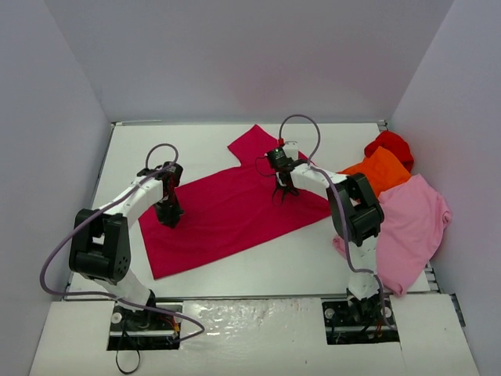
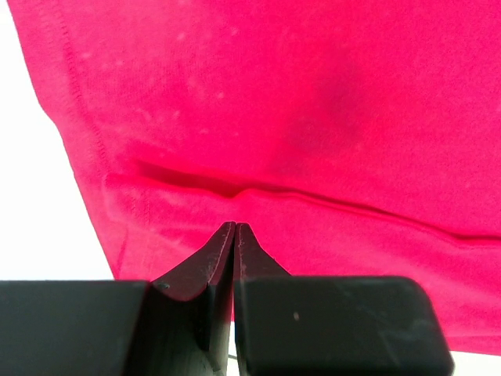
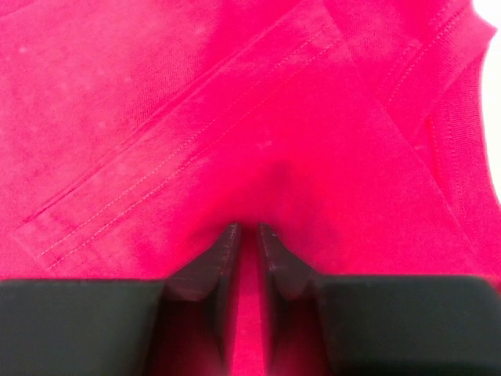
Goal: Fold and stack the t-shirts
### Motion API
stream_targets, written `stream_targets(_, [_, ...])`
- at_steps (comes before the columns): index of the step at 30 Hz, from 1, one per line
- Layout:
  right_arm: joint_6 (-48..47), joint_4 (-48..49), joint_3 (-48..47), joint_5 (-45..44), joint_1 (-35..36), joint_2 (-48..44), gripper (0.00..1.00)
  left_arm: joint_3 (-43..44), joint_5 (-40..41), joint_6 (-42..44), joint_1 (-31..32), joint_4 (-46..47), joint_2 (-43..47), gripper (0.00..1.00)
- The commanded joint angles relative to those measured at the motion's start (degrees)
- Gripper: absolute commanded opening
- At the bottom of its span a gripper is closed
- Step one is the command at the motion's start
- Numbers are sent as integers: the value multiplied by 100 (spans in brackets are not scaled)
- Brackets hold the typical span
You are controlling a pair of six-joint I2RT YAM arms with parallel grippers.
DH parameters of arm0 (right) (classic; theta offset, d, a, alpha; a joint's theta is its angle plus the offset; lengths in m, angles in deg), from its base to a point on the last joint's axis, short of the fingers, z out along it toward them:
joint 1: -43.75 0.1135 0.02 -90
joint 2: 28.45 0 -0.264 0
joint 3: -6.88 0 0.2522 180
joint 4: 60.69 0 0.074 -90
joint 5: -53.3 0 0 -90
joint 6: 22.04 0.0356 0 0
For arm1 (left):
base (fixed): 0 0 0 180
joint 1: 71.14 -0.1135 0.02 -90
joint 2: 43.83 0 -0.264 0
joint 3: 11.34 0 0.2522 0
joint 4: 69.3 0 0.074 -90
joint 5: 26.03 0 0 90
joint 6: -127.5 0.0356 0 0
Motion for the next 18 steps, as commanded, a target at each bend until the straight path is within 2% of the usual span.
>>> stream_targets(1, [-127,-102,-140,-212,-77,-680,31,-93,82,-127,-60,5,540,0])
stream_targets(6, [-119,-116,301,-35,-107,-1617,35,-594,-69,-230,-60,125,456,0])
stream_targets(11, [61,-286,1249,268,-100,-2351,33,-802,-113,-342,-68,417,161,0])
stream_targets(13, [146,-327,1611,520,-84,-2611,24,-683,-109,-362,-69,490,-108,0])
stream_targets(15, [228,-361,1932,570,-42,-2791,9,-474,-115,-362,-76,582,-386,0])
stream_targets(18, [259,-351,2300,567,-16,-2897,0,-16,-98,-325,-72,540,-781,0])
